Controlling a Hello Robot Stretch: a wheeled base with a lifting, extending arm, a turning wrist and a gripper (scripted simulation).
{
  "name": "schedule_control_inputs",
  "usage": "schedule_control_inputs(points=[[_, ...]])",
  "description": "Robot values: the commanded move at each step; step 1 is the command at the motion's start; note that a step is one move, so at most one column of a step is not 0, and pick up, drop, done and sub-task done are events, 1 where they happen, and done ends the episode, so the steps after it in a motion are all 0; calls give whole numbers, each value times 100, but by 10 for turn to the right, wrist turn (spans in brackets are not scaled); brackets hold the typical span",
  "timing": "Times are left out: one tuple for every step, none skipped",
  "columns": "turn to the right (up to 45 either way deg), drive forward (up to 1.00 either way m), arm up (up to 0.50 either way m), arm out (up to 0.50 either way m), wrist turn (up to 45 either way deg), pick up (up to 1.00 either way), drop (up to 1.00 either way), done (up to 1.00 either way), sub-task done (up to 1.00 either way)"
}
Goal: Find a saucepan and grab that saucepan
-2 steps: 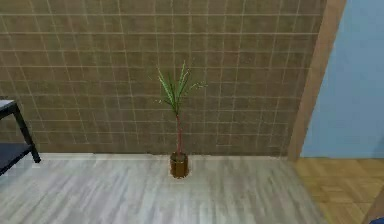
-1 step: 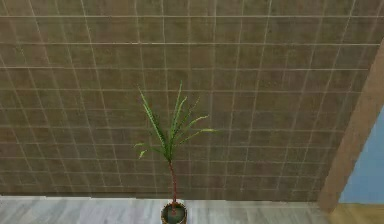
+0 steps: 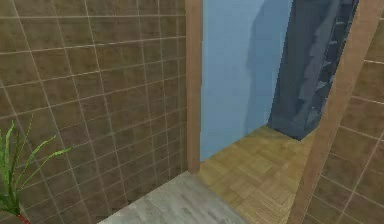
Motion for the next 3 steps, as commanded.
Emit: schedule_control_inputs(points=[[0,40,0,0,0,0,0,0,0],[120,0,0,0,0,0,0,0,0],[0,80,0,0,0,0,0,0,0]])
